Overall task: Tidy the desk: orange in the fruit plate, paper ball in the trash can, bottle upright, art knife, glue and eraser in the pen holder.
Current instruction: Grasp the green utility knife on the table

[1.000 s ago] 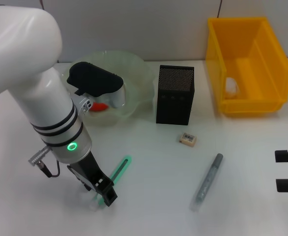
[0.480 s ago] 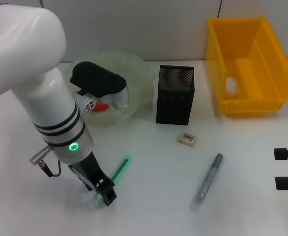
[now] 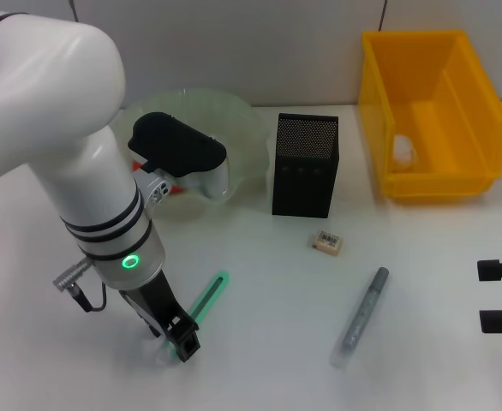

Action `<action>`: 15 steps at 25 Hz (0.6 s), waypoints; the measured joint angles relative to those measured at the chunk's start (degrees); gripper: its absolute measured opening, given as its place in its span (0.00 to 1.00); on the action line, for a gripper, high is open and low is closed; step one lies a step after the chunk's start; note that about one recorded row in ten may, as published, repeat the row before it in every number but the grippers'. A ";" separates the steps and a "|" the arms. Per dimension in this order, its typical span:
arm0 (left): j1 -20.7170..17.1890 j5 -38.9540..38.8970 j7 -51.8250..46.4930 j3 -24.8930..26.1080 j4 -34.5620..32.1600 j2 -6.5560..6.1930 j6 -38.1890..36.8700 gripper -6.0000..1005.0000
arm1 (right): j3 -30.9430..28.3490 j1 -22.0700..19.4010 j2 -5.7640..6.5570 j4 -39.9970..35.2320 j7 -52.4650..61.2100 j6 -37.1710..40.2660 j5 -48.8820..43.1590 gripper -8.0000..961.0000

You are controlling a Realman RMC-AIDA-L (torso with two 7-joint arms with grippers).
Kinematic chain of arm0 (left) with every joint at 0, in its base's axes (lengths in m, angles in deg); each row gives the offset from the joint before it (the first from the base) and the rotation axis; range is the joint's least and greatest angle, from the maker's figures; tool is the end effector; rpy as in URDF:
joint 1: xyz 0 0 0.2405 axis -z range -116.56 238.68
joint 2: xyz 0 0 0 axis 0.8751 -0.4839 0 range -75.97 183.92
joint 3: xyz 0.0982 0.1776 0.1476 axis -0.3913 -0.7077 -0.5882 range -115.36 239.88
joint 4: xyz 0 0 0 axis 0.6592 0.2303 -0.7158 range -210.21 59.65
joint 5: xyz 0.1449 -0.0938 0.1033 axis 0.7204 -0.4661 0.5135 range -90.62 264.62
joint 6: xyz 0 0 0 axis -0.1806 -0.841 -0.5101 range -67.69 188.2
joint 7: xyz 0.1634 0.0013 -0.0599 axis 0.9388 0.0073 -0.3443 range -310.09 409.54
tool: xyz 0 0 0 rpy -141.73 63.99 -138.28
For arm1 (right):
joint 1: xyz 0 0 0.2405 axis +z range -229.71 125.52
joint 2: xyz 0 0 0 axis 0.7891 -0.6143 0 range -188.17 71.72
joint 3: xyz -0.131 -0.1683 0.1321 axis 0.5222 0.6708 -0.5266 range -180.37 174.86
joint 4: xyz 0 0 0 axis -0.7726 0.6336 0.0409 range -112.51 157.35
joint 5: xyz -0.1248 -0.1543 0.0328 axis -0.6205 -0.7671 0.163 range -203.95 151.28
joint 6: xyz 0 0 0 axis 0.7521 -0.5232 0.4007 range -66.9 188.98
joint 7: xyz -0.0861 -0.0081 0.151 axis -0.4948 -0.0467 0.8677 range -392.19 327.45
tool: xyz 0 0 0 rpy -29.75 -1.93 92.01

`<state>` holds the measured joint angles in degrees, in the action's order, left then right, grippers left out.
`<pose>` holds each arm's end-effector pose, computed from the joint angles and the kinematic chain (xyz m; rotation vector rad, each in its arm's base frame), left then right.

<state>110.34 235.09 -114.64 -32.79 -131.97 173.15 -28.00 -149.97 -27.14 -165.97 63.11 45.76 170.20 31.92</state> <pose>-0.1833 0.3401 -0.0843 -2.5297 -1.0834 0.9003 0.2892 0.2812 0.0642 -2.8608 0.5939 0.5852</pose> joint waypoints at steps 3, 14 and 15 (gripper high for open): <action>-0.02 0.00 -0.04 -0.20 0.00 0.00 0.10 0.53 | 0.00 0.00 0.00 0.00 0.00 0.00 -0.03 0.80; -0.14 -0.09 0.01 -0.32 0.07 0.00 0.23 0.39 | 0.00 0.00 0.00 0.00 0.03 0.00 -0.21 0.80; -0.14 -0.07 0.01 -0.32 0.09 0.00 0.25 0.39 | 0.00 0.00 0.00 0.00 0.05 0.00 -0.22 0.80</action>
<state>110.20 235.02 -114.63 -33.11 -131.88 173.15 -27.76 -149.97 -27.14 -165.97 63.11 45.81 170.20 31.69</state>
